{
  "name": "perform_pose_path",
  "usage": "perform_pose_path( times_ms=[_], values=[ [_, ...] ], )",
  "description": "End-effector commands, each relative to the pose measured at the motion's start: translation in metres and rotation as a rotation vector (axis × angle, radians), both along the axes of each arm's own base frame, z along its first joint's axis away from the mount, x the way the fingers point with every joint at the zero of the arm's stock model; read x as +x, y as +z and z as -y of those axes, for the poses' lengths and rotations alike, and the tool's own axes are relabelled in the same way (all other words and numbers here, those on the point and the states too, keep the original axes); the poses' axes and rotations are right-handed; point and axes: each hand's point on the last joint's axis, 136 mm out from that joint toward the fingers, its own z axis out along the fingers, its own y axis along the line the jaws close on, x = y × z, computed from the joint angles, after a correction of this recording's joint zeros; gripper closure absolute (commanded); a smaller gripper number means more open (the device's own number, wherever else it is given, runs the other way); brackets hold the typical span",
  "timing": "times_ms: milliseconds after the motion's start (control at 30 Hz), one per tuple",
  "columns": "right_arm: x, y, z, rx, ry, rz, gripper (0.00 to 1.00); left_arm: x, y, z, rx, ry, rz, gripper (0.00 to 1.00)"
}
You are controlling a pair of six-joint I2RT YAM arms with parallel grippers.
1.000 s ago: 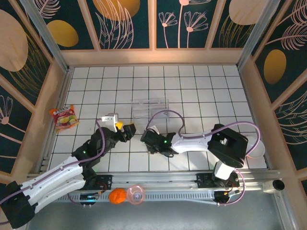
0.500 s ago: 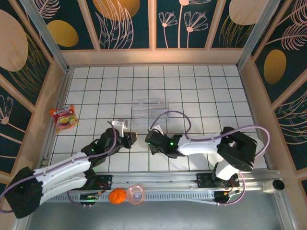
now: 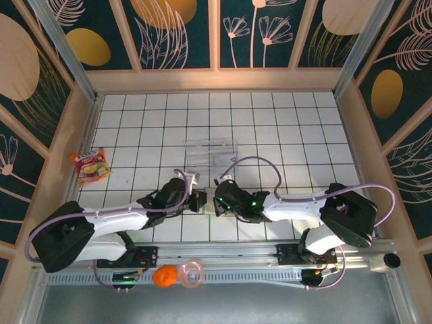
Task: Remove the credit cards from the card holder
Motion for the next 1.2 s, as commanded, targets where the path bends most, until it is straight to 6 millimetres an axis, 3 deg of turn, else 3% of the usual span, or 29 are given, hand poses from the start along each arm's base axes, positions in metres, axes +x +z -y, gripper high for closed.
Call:
perform_pose_path(
  times_ms=[0,100,200,267,367,500,567,700,833,1067,1167],
  values=[
    [0.001,0.009,-0.002,0.059,-0.013,-0.001,1.0,0.006,0.003,0.009,-0.011,0.014,-0.003,1.0],
    [0.0,0.014,-0.002,0.086,-0.019,0.0,0.92,0.004,-0.009,0.017,0.019,-0.008,-0.032,1.0],
    [0.0,0.022,0.003,0.107,-0.034,0.013,0.74,0.0,-0.015,0.026,0.03,-0.036,-0.047,1.0],
    [0.001,0.029,0.012,0.116,-0.062,0.029,0.62,-0.002,-0.013,0.032,0.025,-0.052,-0.05,1.0],
    [0.005,0.041,0.032,0.131,-0.128,0.059,0.55,-0.005,-0.008,0.04,0.009,-0.076,-0.053,1.0],
    [0.008,0.052,0.06,0.16,-0.2,0.073,0.55,-0.011,-0.007,0.05,0.012,-0.11,-0.073,1.0],
    [0.009,0.047,0.074,0.154,-0.239,0.042,0.58,-0.013,-0.009,0.052,0.018,-0.116,-0.083,1.0],
    [0.005,0.027,0.092,0.115,-0.284,-0.019,0.72,-0.015,-0.017,0.053,0.045,-0.123,-0.109,1.0],
    [0.002,0.012,0.096,0.065,-0.284,-0.047,0.82,-0.018,-0.022,0.059,0.06,-0.145,-0.127,1.0],
    [0.006,0.019,0.104,0.079,-0.312,-0.021,0.84,-0.04,-0.028,0.096,0.096,-0.278,-0.14,1.0],
    [0.005,0.019,0.106,0.08,-0.318,-0.023,0.84,-0.047,-0.04,0.1,0.121,-0.303,-0.166,1.0]
  ],
)
